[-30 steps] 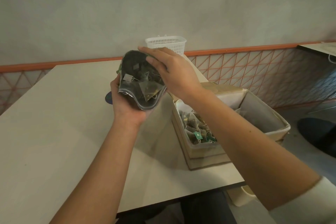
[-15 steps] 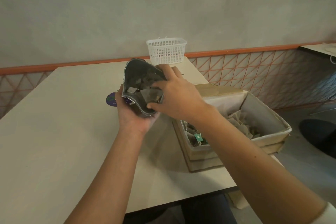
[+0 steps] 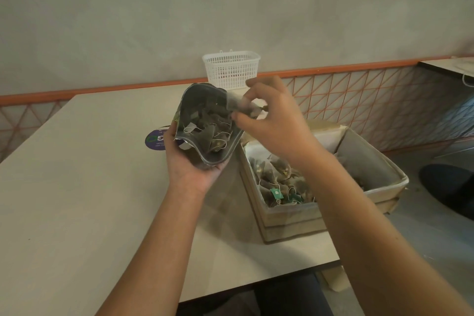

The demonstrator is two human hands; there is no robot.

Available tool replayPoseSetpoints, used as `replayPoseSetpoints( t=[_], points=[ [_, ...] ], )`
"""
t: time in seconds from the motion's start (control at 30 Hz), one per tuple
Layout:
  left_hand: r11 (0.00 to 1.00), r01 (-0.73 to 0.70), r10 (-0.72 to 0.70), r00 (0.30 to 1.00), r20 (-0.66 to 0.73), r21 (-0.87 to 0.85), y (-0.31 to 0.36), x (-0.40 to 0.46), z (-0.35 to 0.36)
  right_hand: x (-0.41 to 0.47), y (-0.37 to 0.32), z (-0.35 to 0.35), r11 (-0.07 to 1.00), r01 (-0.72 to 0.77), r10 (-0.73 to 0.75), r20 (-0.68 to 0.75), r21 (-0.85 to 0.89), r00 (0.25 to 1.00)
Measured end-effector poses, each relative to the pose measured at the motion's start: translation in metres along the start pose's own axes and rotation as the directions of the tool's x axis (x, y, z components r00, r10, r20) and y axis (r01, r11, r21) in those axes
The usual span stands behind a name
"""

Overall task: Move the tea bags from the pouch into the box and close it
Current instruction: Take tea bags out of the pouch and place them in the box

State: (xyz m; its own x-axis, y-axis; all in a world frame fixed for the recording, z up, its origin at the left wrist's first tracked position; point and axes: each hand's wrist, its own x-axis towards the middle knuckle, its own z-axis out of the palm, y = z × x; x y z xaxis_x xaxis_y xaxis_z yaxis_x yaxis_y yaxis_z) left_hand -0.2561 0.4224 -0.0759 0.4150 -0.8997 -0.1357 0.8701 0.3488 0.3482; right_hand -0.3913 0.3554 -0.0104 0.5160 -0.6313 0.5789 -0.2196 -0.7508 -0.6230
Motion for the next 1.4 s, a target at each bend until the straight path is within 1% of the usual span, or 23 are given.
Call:
replayPoseSetpoints(
  t=[0.07,0.13,0.17,0.23,0.3,0.37,0.4,0.5,0.6,0.7,0.83,0.9,0.93,1.0,1.07,1.13,1.2,1.27,1.33,1.4],
  points=[
    [1.000,0.016,-0.015,1.000,0.019,-0.007,-0.002,0.002,-0.002,-0.002,-0.001,-0.014,0.997,-0.041,0.046,-0.073,0.072,0.996],
    [1.000,0.016,-0.016,1.000,0.012,0.002,-0.002,0.004,-0.003,-0.006,-0.001,-0.027,0.987,-0.088,0.103,-0.106,0.136,0.989],
    [1.000,0.011,-0.011,1.000,0.003,0.006,-0.002,0.004,-0.004,-0.008,0.000,-0.034,0.980,-0.105,0.122,-0.095,0.167,0.988],
    [1.000,0.014,-0.014,1.000,0.006,0.008,-0.003,0.005,-0.005,-0.014,0.007,-0.043,0.973,-0.150,0.154,-0.013,0.175,0.988],
    [1.000,0.027,-0.027,1.000,0.011,-0.002,-0.004,0.005,-0.006,-0.019,0.017,-0.047,0.968,-0.233,0.223,0.109,0.092,0.969],
    [0.999,0.049,-0.049,0.998,0.044,-0.008,-0.004,0.006,-0.007,-0.023,0.027,-0.046,0.954,-0.296,0.300,0.217,-0.051,0.929],
    [0.998,0.063,-0.062,0.995,0.072,-0.009,-0.003,0.007,-0.007,-0.025,0.031,-0.044,0.943,-0.314,0.331,0.259,-0.106,0.907],
    [0.997,0.075,-0.074,0.993,0.092,-0.013,-0.002,0.009,-0.008,-0.030,0.036,-0.036,0.928,-0.327,0.372,0.368,-0.180,0.853],
    [0.998,0.069,-0.068,0.993,0.096,0.000,-0.002,0.009,-0.008,-0.033,0.038,-0.032,0.922,-0.300,0.378,0.400,-0.246,0.835],
    [0.998,0.066,-0.067,0.993,0.098,0.012,-0.002,0.007,-0.008,-0.034,0.040,-0.029,0.920,-0.309,0.385,0.403,-0.242,0.830],
    [0.997,0.075,-0.074,0.992,0.107,-0.003,-0.002,0.006,-0.006,-0.037,0.040,-0.017,0.915,-0.266,0.388,0.482,-0.304,0.785],
    [0.998,0.070,-0.070,0.991,0.111,0.002,-0.002,0.005,-0.006,-0.035,0.037,-0.017,0.916,-0.246,0.380,0.492,-0.316,0.783],
    [0.998,0.067,-0.068,0.991,0.115,0.009,-0.001,0.004,-0.006,-0.034,0.033,-0.019,0.920,-0.237,0.368,0.477,-0.313,0.798],
    [0.998,0.056,-0.058,0.993,0.103,0.026,0.000,0.003,-0.007,-0.028,0.023,-0.023,0.939,-0.221,0.315,0.401,-0.265,0.860],
    [0.998,0.052,-0.055,0.994,0.090,0.034,0.000,0.005,-0.009,-0.024,0.010,-0.025,0.972,-0.191,0.223,0.279,-0.138,0.934],
    [0.998,0.054,-0.058,0.994,0.090,0.040,0.001,0.005,-0.010,-0.018,-0.003,-0.019,0.990,-0.106,0.122,0.190,-0.093,0.974],
    [0.998,0.041,-0.045,0.996,0.072,0.056,0.001,0.005,-0.010,-0.013,-0.012,-0.005,0.992,0.013,0.012,0.198,-0.126,0.980],
    [0.998,0.028,-0.032,0.997,0.065,0.059,0.000,0.001,-0.008,-0.010,-0.015,0.014,0.974,0.127,-0.079,0.248,-0.187,0.966],
    [0.998,0.032,-0.034,0.999,0.037,0.060,-0.001,-0.003,-0.007,-0.007,-0.016,0.031,0.919,0.219,-0.119,0.299,-0.327,0.947],
    [0.997,0.055,-0.056,0.998,0.022,0.061,0.000,-0.007,-0.006,-0.005,-0.015,0.046,0.834,0.300,-0.140,0.349,-0.462,0.927]
  ],
)
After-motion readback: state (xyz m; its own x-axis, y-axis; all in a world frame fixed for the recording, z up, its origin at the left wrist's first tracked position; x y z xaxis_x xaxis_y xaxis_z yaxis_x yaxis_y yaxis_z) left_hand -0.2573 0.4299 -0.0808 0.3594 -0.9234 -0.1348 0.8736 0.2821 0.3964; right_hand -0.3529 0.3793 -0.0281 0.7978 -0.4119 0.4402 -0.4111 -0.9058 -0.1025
